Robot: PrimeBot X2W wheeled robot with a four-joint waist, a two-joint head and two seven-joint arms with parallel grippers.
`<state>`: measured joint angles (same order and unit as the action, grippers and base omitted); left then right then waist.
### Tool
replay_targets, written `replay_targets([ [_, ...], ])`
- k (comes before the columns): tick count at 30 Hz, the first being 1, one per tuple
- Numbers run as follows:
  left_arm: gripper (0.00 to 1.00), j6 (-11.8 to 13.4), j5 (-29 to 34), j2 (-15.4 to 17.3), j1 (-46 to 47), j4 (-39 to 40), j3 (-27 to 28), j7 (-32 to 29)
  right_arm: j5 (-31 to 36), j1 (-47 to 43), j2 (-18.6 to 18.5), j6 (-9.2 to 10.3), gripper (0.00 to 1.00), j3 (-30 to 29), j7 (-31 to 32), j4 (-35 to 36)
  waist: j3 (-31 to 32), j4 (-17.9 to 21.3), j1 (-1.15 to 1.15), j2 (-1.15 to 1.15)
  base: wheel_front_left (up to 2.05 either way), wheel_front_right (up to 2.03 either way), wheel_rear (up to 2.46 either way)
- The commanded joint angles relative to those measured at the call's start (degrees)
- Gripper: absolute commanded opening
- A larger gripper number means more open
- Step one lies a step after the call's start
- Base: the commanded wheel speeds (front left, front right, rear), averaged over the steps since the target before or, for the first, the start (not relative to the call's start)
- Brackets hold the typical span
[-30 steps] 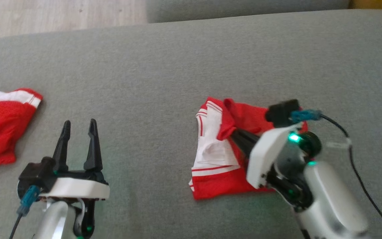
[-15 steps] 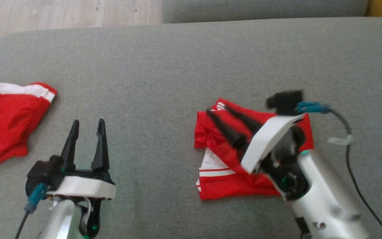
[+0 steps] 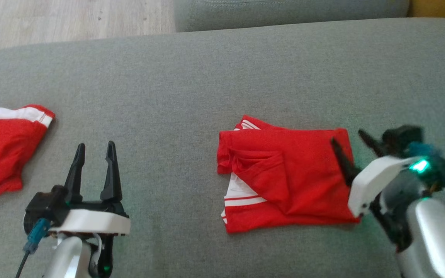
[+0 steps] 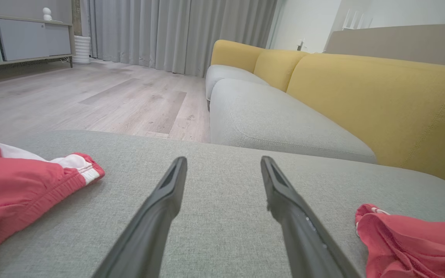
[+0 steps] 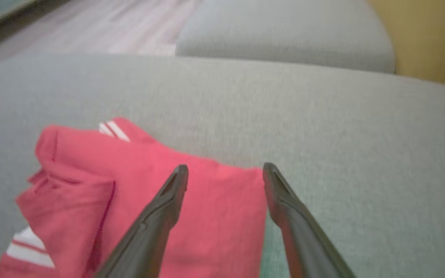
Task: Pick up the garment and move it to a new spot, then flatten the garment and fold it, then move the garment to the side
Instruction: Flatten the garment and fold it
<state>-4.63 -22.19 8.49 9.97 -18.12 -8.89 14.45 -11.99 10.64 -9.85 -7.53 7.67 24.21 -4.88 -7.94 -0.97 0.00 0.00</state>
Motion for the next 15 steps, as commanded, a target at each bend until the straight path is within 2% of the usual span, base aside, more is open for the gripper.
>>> replay_targets([
  [1, 1.0, -0.2, 0.4, 1.0, 2.0, 1.7, 2.1, 0.5, 2.1, 1.8, -1.0, 0.04, 0.13, 2.8, -0.3, 1.1, -0.3, -0.2, 0.0, 0.0, 0.0, 0.0, 0.0],
  [2, 1.0, -0.2, 0.4, 1.0, 2.0, 1.7, 2.1, 0.5, 2.1, 1.8, -1.0, 0.04, 0.13, 2.8, -0.3, 1.1, -0.3, -0.2, 0.0, 0.0, 0.0, 0.0, 0.0],
  [3, 1.0, -0.2, 0.4, 1.1, 2.2, 1.6, 2.1, 0.5, 2.4, 1.5, -0.9, 0.04, 0.0, 4.3, -0.2, -0.2, -0.4, -0.3, 0.0, 0.0, 0.0, 0.0, 0.0],
  [9, 1.0, -0.4, 0.6, 1.3, 2.8, 1.4, 2.0, 0.5, 1.5, 1.9, 0.5, 0.04, 0.0, 16.4, 0.5, -5.4, -0.7, -0.5, 0.0, 0.0, 0.0, 0.0, 0.0],
  [15, 1.0, -0.3, 0.5, 1.4, 2.8, 1.5, 2.3, 0.5, -10.3, 2.5, 3.0, 0.04, 0.0, 31.5, 3.1, -3.9, -0.8, -0.3, 0.0, 0.0, 0.0, 0.0, 0.0],
])
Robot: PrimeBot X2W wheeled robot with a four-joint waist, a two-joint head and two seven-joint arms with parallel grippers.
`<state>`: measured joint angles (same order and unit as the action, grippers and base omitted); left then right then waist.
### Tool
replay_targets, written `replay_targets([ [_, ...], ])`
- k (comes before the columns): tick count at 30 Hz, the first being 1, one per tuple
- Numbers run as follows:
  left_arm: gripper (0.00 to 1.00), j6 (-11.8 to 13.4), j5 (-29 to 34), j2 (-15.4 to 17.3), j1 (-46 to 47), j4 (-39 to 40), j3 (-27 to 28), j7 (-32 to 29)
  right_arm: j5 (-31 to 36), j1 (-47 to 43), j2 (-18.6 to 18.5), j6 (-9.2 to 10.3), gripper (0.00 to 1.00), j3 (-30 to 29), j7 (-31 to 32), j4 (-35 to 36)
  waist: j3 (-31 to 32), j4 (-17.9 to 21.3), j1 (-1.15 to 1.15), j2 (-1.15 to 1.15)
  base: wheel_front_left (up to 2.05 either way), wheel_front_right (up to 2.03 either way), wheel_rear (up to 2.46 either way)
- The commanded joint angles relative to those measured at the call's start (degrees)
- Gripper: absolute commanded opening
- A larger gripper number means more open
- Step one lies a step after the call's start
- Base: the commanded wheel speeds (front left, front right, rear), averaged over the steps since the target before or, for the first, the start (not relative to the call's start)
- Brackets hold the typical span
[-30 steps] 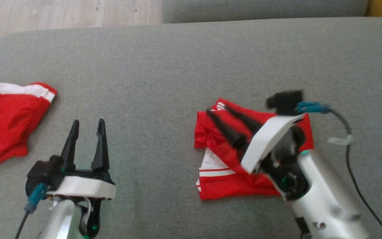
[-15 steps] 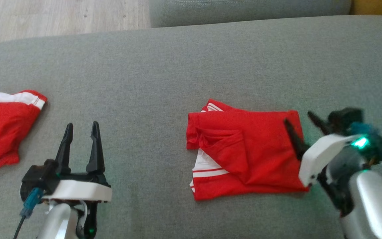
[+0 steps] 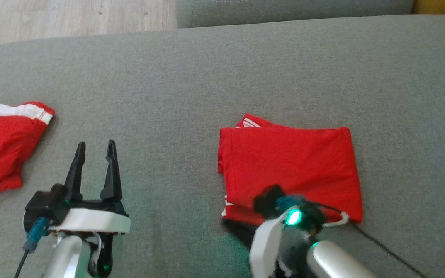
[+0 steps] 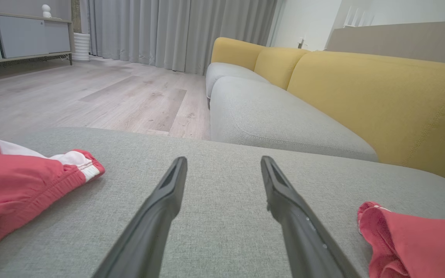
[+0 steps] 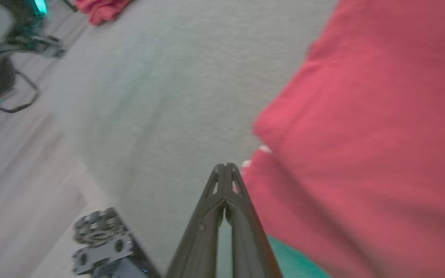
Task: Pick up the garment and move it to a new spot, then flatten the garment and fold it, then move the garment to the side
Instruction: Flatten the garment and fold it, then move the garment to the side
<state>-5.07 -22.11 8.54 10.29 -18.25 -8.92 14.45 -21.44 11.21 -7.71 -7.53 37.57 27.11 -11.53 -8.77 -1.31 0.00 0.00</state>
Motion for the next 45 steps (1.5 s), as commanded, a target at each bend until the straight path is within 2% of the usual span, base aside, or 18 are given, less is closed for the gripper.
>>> replay_targets([
  [1, 1.0, 0.2, 0.5, 1.3, 2.4, 1.7, 2.4, 0.5, -3.1, 2.0, 1.0, 0.04, 0.0, 3.5, 0.7, 3.7, 0.0, 0.2, 0.0, 0.0, 0.0, 0.0, 0.0],
  [4, 1.0, 0.3, 0.4, 1.3, 2.2, 1.8, 2.8, 0.5, -9.1, 2.3, 1.1, 0.04, 0.0, 6.2, 0.6, 7.2, 0.3, 0.6, 0.0, 0.0, 0.0, 0.0, 0.0],
  [6, 1.0, 0.4, 0.3, 1.3, 1.9, 1.9, 3.1, 0.5, -11.1, 2.8, 1.0, 0.04, 0.0, 5.3, -1.4, 9.5, 0.7, 1.0, 0.0, 0.0, 0.0, 0.0, 0.0],
  [7, 1.0, 0.5, 0.3, 1.3, 1.7, 2.0, 3.2, 0.5, -11.4, 2.9, 0.8, 0.04, 0.47, 3.9, -3.0, 10.5, 0.9, 1.1, 0.0, 0.0, 0.0, 0.0, 0.0],
  [8, 1.0, 0.6, 0.3, 1.3, 1.5, 2.0, 3.4, 0.5, -11.5, 2.8, 0.7, 0.04, 1.0, 2.0, -4.8, 11.3, 1.3, 1.3, 0.0, 0.0, 0.0, 0.0, 0.0],
  [12, 1.0, 0.8, 0.4, 1.3, 0.1, 2.2, 4.1, 0.5, -9.4, 1.3, 0.9, 0.04, 1.0, -8.4, -13.4, 13.4, 2.8, 2.1, 0.0, 0.0, 0.0, 0.0, 0.0],
  [17, 1.0, 1.2, 0.8, 1.1, -1.9, 2.5, 4.6, 0.5, -3.3, -2.0, 0.4, 0.04, 1.0, -23.5, -22.4, 13.5, 5.2, 2.8, 0.0, 0.0, 0.0, 0.0, 0.0],
  [20, 1.0, 1.5, 1.0, 1.0, -3.3, 2.5, 4.8, 0.5, 0.8, -3.8, -1.3, 0.04, 1.0, -29.6, -23.5, 12.1, 6.5, 3.2, 0.0, 0.0, 0.0, 0.0, 0.0],
  [25, 1.0, 2.0, 1.4, 1.3, -5.7, 1.3, 5.1, 0.5, 4.9, -5.0, -3.5, 0.04, 1.0, -36.3, -24.5, 7.4, 8.7, 4.2, 0.0, 0.0, 0.0, 0.0, 0.0],
  [29, 1.0, 2.3, 1.4, 1.2, -6.2, 0.4, 5.1, 0.5, 5.5, -4.5, -3.9, 0.04, 1.0, -37.1, -24.2, 5.4, 8.9, 4.6, 0.0, 0.0, 0.0, 0.0, 0.0],
  [45, 1.0, 2.4, 1.1, 1.1, -5.4, -0.6, 4.8, 0.5, 4.3, -2.4, -2.7, 0.04, 1.0, -34.1, -23.1, 1.8, 8.3, 5.2, 0.0, 0.0, 0.0, 0.0, 0.0],
])
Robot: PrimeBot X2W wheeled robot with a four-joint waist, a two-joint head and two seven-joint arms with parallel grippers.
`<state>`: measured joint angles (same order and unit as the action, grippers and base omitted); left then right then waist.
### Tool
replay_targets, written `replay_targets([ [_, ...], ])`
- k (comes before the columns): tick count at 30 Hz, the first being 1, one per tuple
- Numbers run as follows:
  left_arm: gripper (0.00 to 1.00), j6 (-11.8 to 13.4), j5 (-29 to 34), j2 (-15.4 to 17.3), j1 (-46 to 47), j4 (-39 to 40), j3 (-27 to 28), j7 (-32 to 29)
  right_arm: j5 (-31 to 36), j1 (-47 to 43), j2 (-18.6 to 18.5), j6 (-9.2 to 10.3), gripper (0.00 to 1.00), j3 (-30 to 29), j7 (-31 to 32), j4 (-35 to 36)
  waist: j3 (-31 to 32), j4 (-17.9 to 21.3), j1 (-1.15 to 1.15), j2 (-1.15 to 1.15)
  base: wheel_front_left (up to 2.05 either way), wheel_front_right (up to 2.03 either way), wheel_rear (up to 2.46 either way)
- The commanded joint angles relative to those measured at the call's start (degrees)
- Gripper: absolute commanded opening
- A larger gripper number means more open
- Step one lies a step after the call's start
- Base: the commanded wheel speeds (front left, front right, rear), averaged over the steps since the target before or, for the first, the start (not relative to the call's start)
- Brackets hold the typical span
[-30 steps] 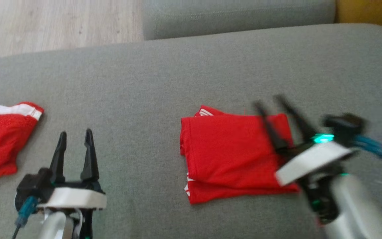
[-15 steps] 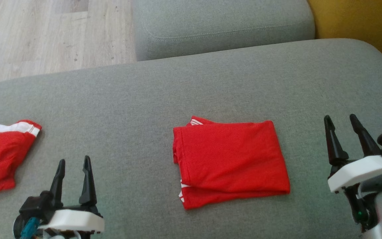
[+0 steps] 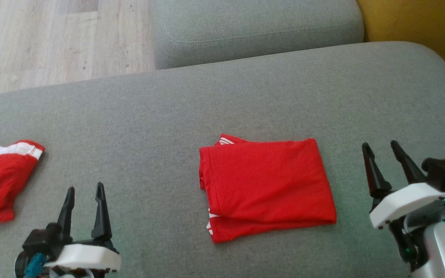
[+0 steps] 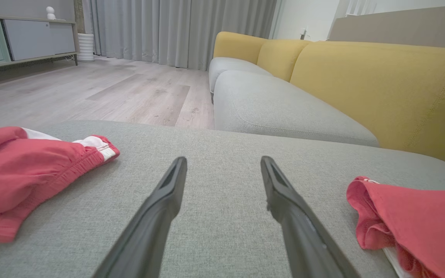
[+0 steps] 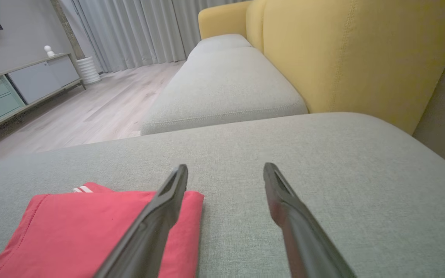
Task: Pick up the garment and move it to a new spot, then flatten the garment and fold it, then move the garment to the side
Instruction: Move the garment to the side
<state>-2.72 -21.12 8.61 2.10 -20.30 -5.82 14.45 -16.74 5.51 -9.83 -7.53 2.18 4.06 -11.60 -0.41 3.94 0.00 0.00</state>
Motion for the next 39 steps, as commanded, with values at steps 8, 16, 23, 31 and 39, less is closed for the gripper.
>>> replay_targets([
  [8, 1.0, 0.0, 0.3, 1.2, 4.8, 3.4, 1.7, 0.5, -4.7, 8.4, 0.9, 0.04, 1.0, 4.5, 7.4, 1.5, -3.5, -1.2, 0.0, 0.0, 0.0, 0.0, 0.0],
  [16, 1.0, -0.4, 0.9, 1.0, 8.0, 4.7, 0.3, 0.5, -3.4, 10.7, 1.4, 0.04, 1.0, 5.9, 19.2, -8.8, -7.9, -4.1, 0.0, 0.0, 0.0, 0.0, 0.0],
  [23, 1.0, -0.8, 1.3, 1.3, 9.7, 4.6, -0.6, 0.5, -1.4, 10.1, 2.1, 0.04, 1.0, 6.7, 27.9, -14.3, -9.1, -5.0, 0.0, 0.0, 0.0, 0.0, 0.0],
  [31, 1.0, -0.8, 1.2, 1.4, 10.3, 5.5, -0.3, 0.5, -4.3, 12.7, -2.2, 0.04, 0.0, 14.1, 30.7, -9.9, -10.6, -3.1, 0.0, 0.0, 0.0, 0.0, 0.0],
  [39, 1.0, -0.9, 1.3, 2.9, 12.2, 8.8, 1.3, 0.5, -7.2, 26.9, -13.9, 0.04, 0.0, 24.2, 30.7, -3.7, -15.5, 3.0, 0.0, 0.0, 0.0, 0.0, 0.0],
])
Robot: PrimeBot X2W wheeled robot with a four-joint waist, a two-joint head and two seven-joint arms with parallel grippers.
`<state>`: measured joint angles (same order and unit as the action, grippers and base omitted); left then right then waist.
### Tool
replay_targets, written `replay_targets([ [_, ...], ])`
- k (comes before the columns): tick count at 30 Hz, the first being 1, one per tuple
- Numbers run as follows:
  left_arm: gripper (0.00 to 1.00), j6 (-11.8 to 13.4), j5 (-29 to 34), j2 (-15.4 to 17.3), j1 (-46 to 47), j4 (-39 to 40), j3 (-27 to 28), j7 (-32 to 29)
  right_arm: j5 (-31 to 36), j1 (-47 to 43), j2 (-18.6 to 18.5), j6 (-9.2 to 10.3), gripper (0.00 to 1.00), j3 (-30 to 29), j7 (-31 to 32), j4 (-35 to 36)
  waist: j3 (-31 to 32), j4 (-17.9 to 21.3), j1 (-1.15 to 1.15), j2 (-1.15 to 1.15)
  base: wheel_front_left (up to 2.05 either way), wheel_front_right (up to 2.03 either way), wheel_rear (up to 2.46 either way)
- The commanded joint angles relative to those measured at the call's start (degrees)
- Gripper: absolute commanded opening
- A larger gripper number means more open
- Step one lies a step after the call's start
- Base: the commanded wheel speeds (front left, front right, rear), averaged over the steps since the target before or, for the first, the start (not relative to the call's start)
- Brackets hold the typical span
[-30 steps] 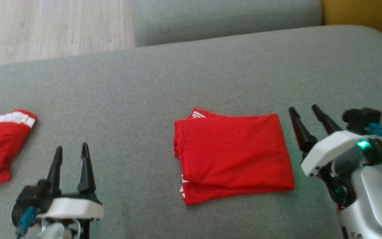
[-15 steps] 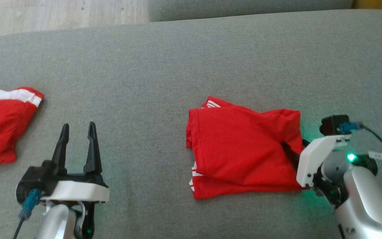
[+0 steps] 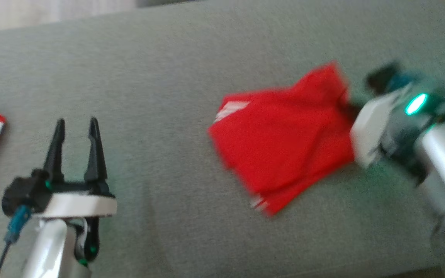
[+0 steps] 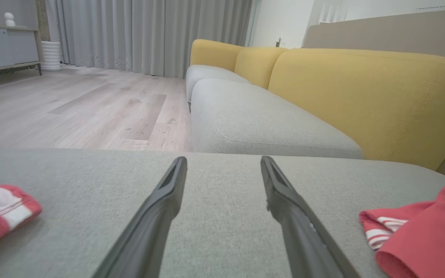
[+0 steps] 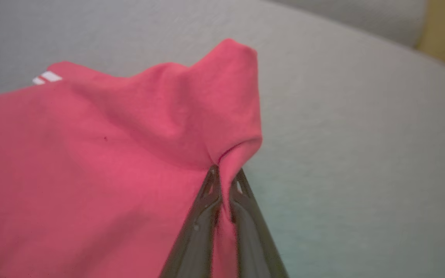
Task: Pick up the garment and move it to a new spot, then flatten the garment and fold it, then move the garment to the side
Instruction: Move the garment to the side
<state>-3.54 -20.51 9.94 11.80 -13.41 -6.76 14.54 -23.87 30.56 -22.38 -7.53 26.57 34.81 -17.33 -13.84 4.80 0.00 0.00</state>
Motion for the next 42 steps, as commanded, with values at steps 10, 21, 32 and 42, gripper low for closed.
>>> replay_targets([
  [10, 1.0, -0.6, 2.6, 4.0, 9.0, 5.6, 0.5, -1.0, -1.7, 14.6, -19.6, 0.04, 0.0, 0.7, -3.8, -2.9, -9.9, 7.7, 0.0, 0.0, 0.0, 0.0, 0.0],
  [21, 1.0, -0.8, 3.8, 5.9, 12.4, 8.5, -1.2, -3.4, 0.5, 19.4, -21.7, 0.04, 0.0, -4.1, -13.2, -9.3, -14.9, 10.7, 0.0, 0.0, 0.0, 0.0, 0.0],
  [32, 1.0, -0.4, 2.9, 5.7, 10.9, 7.2, -1.4, -2.7, 4.4, 18.2, -21.5, 0.04, 1.0, -8.2, -20.5, -11.8, -12.4, 8.0, 0.0, 0.0, 0.0, 0.0, 0.0],
  [42, 1.0, 0.2, 1.3, 2.6, 5.9, 2.5, -1.3, -0.2, 2.3, 10.1, -13.5, 0.04, 1.0, -9.9, -28.4, -7.4, -2.1, 3.9, 0.0, 0.0, 0.0, 0.0, 0.0],
])
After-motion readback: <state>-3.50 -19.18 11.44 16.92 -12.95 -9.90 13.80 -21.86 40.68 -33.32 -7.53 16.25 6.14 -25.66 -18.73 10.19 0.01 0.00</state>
